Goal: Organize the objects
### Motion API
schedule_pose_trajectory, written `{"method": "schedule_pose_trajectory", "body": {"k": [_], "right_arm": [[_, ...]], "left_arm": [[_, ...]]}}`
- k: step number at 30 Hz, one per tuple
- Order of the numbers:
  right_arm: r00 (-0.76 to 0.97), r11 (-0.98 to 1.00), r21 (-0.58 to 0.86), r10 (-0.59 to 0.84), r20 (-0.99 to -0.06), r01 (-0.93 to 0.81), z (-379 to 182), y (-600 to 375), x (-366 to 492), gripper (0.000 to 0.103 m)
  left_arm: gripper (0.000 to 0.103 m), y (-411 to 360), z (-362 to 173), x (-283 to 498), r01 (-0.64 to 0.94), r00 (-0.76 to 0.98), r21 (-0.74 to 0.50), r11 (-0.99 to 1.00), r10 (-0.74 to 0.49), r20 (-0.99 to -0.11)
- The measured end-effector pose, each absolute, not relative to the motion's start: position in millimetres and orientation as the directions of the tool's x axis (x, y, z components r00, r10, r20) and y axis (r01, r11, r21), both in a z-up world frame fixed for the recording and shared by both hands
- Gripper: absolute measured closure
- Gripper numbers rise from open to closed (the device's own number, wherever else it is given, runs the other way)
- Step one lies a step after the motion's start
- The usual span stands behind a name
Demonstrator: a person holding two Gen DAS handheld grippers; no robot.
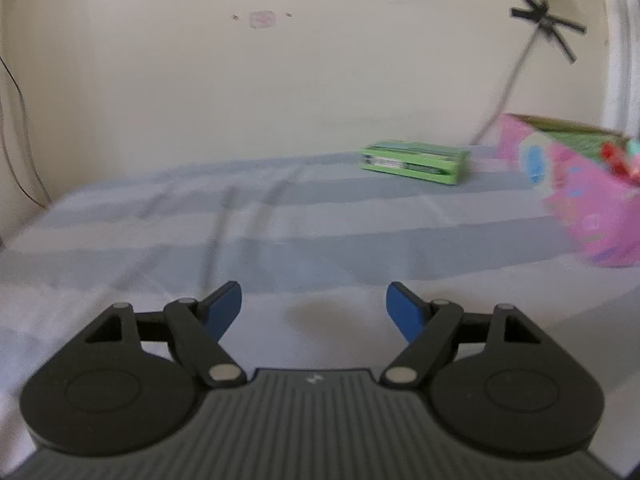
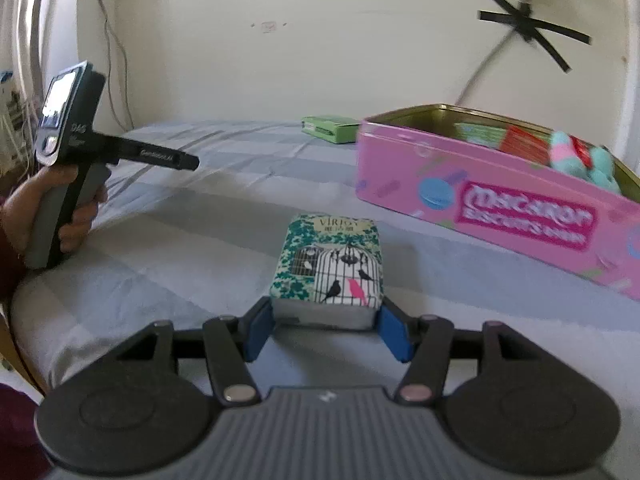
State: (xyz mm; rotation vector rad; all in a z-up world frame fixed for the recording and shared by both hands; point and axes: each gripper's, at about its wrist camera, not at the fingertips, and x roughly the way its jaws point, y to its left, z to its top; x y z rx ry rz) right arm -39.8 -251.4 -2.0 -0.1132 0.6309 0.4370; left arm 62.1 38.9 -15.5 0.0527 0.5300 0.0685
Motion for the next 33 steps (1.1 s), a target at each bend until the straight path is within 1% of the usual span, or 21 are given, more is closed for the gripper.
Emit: {"method": "schedule_pose_trajectory", "body": {"k": [2,5,8,10,12,15,17,18,20,23,26,33], "right_arm": [[0.737,0.916,0.004,0.326,-0.592,-0.402,-2.8,-259.6,-45.5,0.047],[0.742,0.927,0.011,0.307,-0.596,-0.375,-1.7,-274.9,-48.8,0.047],[0.765,0.945,-0.011,0.256,-0.591,-0.326,-2.6,-287.6,-53.6,0.041],[0.779,0.958,-0.014,0.224,-0.586,-0.285,-3.3,-298.0,-55.3,0.040],[0.793,0.971,-0.008,0.191,-0.579,-0.240,-3.6,-309.7,-56.8,0.039],[0.818,0.990,-0.022,0.103,-0.566,-0.140,-3.6,-326.6,-59.8,0.038],[0.821,0.995,0.021,0.089,-0.564,-0.093,-4.3,-342.2,-62.5,0.038],[0.821,0.994,0.060,0.109,-0.561,-0.091,-4.5,-349.6,-65.0,0.038],[0.821,0.986,0.119,0.161,-0.548,-0.113,-4.7,-358.9,-71.0,0.037],[0.821,0.979,0.138,0.201,-0.534,-0.150,-5.3,-357.4,-74.3,0.037],[0.817,0.971,0.160,0.234,-0.527,-0.175,-6.9,-355.6,-69.5,0.037],[0.819,0.960,0.152,0.279,-0.501,-0.235,-9.0,-347.3,-60.8,0.037]], "left_arm": [[0.022,24.0,-13.8,53.3,0.005,0.861,0.033,0.999,0.012,-0.508],[0.022,-10.6,-7.0,42.2,0.139,0.856,0.030,0.990,-0.105,-0.506],[0.022,-40.8,2.6,38.8,0.267,0.823,-0.018,0.964,-0.238,-0.515],[0.022,-59.3,5.8,39.9,0.332,0.787,-0.065,0.941,-0.315,-0.531],[0.022,-78.6,6.9,41.2,0.388,0.746,-0.110,0.915,-0.382,-0.545],[0.022,-108.2,6.5,42.1,0.447,0.698,-0.148,0.882,-0.448,-0.559],[0.022,-123.2,6.1,40.7,0.472,0.669,-0.170,0.865,-0.477,-0.570],[0.023,-128.6,5.3,41.2,0.481,0.652,-0.187,0.857,-0.492,-0.577],[0.023,-136.7,3.9,39.5,0.488,0.618,-0.225,0.843,-0.516,-0.593],[0.023,-143.3,0.9,38.3,0.479,0.583,-0.254,0.840,-0.521,-0.624],[0.024,-153.4,-2.0,36.4,0.456,0.576,-0.230,0.860,-0.482,-0.660],[0.023,-171.9,-3.4,32.4,0.463,0.579,-0.172,0.869,-0.444,-0.684]]}}
